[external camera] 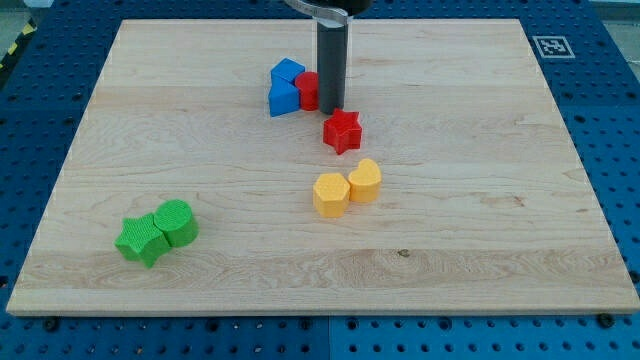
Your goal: Slide the red star into red circle
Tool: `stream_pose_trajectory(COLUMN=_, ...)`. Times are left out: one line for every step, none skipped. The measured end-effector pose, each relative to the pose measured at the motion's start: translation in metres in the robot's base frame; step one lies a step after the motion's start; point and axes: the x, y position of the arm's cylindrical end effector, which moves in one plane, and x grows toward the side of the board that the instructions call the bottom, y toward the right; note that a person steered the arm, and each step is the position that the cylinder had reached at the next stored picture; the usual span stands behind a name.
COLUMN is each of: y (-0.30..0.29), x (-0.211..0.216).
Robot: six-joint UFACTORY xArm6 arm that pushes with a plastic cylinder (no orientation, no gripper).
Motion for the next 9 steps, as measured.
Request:
stream_pose_trajectory(y=0.072, x=0.019)
stream_pose_trajectory(y=0.125, x=0.06)
stream_pose_trajectory(y=0.08, x=0.087)
stream_pose_trajectory(y=0.027, x=0.09)
stream_pose_trajectory(y=0.027, x=0.089)
stream_pose_trajectory(y=0.027, x=0.071)
stream_pose_trajectory(y=0.026, x=0.049)
stream_pose_trajectory(y=0.011, x=0.039)
stream_pose_trajectory(y=-0.034, x=0.037)
